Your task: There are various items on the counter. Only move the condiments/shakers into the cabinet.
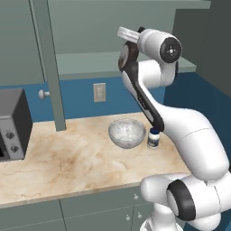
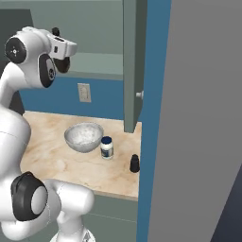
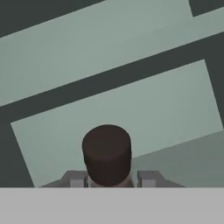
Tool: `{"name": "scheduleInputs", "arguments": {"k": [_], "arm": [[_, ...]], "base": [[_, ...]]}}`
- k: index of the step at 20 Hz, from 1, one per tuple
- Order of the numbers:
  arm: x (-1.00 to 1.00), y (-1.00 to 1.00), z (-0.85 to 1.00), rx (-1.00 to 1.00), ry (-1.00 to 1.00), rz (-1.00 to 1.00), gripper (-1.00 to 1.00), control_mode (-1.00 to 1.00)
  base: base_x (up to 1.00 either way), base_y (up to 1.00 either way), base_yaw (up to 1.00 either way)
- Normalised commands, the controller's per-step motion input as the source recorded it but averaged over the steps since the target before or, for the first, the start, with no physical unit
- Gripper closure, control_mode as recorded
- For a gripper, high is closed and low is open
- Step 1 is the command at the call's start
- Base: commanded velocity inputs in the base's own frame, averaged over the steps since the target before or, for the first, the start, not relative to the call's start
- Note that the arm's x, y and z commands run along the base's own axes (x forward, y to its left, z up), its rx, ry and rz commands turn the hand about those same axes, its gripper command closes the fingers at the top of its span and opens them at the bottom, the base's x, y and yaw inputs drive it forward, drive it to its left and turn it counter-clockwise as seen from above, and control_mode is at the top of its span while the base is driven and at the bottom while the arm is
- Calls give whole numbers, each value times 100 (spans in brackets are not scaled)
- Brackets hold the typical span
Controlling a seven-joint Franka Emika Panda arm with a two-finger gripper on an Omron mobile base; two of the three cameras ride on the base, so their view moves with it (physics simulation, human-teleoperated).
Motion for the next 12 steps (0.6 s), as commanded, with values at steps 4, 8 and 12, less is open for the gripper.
{"name": "scheduleInputs", "arguments": {"k": [4,8,12], "arm": [[15,21,0,-1,0,5,100,-100],[61,23,-3,-3,0,3,100,-100],[70,16,-4,-5,0,1,100,-100]], "base": [[0,0,0],[0,0,0],[0,0,0]]}}
